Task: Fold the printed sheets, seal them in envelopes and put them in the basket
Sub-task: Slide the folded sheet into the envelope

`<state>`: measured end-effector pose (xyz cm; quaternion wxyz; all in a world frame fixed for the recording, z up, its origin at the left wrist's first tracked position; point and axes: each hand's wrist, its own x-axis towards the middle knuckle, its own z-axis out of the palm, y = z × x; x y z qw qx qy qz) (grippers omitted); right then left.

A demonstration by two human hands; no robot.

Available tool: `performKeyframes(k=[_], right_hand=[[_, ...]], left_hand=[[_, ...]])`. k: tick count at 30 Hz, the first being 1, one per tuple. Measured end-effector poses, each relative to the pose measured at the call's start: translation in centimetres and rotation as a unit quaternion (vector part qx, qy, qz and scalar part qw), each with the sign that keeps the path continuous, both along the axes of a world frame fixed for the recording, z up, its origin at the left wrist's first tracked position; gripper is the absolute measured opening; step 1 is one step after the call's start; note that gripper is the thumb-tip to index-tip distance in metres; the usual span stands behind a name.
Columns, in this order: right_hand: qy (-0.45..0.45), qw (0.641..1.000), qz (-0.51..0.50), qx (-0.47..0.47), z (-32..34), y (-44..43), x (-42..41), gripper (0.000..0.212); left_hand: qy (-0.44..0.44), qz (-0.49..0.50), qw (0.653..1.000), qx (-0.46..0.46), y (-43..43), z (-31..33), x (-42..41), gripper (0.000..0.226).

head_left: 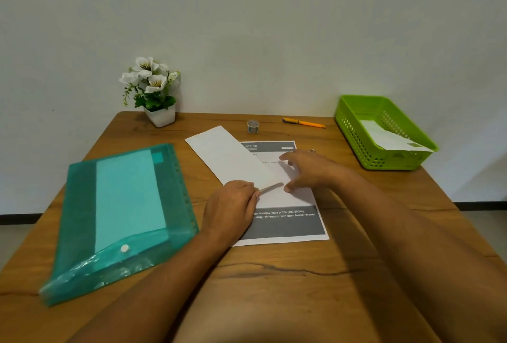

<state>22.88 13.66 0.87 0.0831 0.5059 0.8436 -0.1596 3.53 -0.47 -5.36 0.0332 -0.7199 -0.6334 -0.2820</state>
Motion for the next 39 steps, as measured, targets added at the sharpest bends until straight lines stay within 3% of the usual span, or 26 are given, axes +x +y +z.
performKeyframes(k=[5,9,12,15,18,20,21,24,26,31,37,39], right_hand=[[-0.011,1.0,0.008,-0.021,-0.3,0.4,0.4,0.083],[-0.033,0.999,0.008,-0.029,-0.1,1.1,0.2,0.104],[-0.048,0.998,0.0,-0.047,0.2,1.0,0.3,0.103],[-0.007,0.998,-0.017,-0.056,0.1,0.5,0.6,0.084],[0.018,1.0,-0.017,-0.008,-0.2,0.3,1.6,0.051],[0.023,0.999,-0.027,-0.013,0.0,0.1,2.8,0.026],[0.018,0.999,-0.034,-0.034,0.2,-0.2,3.4,0.024],[-0.009,0.995,-0.052,-0.085,1.0,-1.5,4.7,0.031],[-0.01,0.995,-0.055,-0.077,1.3,-2.2,4.6,0.029],[0.047,0.996,-0.067,-0.041,0.2,-3.8,2.1,0.055],[0.096,0.99,-0.092,-0.048,-0.6,-3.6,2.0,0.025],[0.111,0.985,-0.117,-0.065,-0.4,-3.6,3.4,0.024]], left_hand=[[-0.009,0.014,1.0,-0.007,0.0,-0.1,0.1,0.024],[-0.013,0.021,1.0,-0.01,0.1,-0.2,0.0,0.025],[-0.016,0.029,0.999,-0.012,0.1,-0.2,0.0,0.025],[-0.024,0.033,0.999,-0.009,0.1,-0.2,0.0,0.024],[-0.03,0.03,0.999,-0.004,0.2,-0.3,-0.1,0.022],[-0.042,0.03,0.999,-0.007,0.3,-0.4,-0.2,0.02],[-0.048,0.029,0.998,-0.008,0.3,-0.4,-0.3,0.019],[-0.049,0.029,0.998,-0.005,0.3,-0.4,-0.4,0.017],[-0.053,0.031,0.998,-0.003,0.3,-0.4,-0.3,0.016],[-0.069,0.032,0.997,-0.002,-0.1,-0.1,-0.2,0.015],[-0.08,0.043,0.996,-0.007,0.0,-0.2,-0.4,0.023],[-0.087,0.041,0.995,-0.001,0.1,-0.3,-0.6,0.024]])
